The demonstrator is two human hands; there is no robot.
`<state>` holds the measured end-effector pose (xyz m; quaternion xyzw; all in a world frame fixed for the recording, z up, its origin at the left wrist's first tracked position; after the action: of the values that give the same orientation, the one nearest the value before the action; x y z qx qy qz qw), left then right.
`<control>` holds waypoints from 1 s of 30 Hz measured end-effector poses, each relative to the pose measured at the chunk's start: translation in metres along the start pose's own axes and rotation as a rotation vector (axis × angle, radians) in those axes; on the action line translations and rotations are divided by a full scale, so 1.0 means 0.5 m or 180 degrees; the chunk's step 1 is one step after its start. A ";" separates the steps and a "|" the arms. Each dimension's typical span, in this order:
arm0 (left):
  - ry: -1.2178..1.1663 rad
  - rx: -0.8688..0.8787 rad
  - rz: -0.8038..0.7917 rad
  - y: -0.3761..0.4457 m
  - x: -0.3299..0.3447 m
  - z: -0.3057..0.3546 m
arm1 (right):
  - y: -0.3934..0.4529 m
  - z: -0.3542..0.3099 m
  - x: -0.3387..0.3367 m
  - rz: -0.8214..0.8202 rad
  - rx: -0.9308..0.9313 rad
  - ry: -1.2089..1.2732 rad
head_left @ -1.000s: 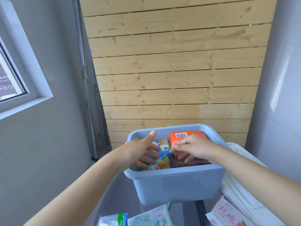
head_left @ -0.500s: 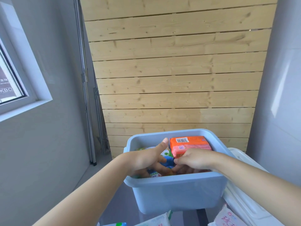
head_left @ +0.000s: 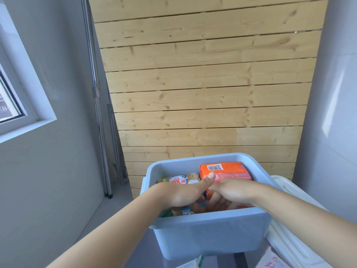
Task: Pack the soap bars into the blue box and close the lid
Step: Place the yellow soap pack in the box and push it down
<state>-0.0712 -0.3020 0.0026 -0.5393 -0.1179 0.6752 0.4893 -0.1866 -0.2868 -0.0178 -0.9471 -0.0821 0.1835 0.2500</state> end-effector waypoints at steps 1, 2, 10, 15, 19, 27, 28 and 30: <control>-0.0078 0.0040 -0.0056 0.002 0.005 0.000 | 0.000 0.000 -0.001 0.0068 0.0027 0.0120; -0.0196 0.0100 -0.0115 0.000 0.007 -0.002 | 0.000 -0.001 -0.005 0.0177 0.0049 0.0242; -0.1012 0.0431 0.1150 -0.031 -0.038 -0.047 | -0.004 -0.002 -0.002 0.0085 -0.0017 0.0377; -0.1173 0.0472 0.1501 -0.045 -0.051 -0.051 | -0.006 -0.004 0.009 -0.0011 0.0099 -0.0425; -0.0822 0.0365 0.1068 -0.034 -0.023 -0.039 | -0.009 -0.001 0.013 -0.0081 0.0248 -0.0811; -0.1677 0.0976 0.1873 -0.067 -0.061 -0.034 | -0.016 -0.013 0.009 -0.0003 0.0008 -0.0212; -0.1759 0.1006 0.1992 -0.076 -0.063 -0.035 | -0.021 -0.024 0.005 0.0032 -0.0168 0.0147; -0.1849 0.1083 0.2235 -0.099 -0.062 -0.035 | -0.040 -0.044 -0.008 0.0124 -0.0510 0.0740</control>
<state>-0.0318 -0.3086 0.0488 -0.2480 0.0515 0.9318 0.2600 -0.1830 -0.2806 0.0113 -0.9804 -0.0485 0.0703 0.1778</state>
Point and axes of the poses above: each hand's wrist, its own y-axis towards the middle knuckle, its own x-axis out of the palm, z = x × y, the point moved 7 cm from there along y, towards the middle knuckle, and after that the axes turned 12 degrees about y, right-handed, at the moved point
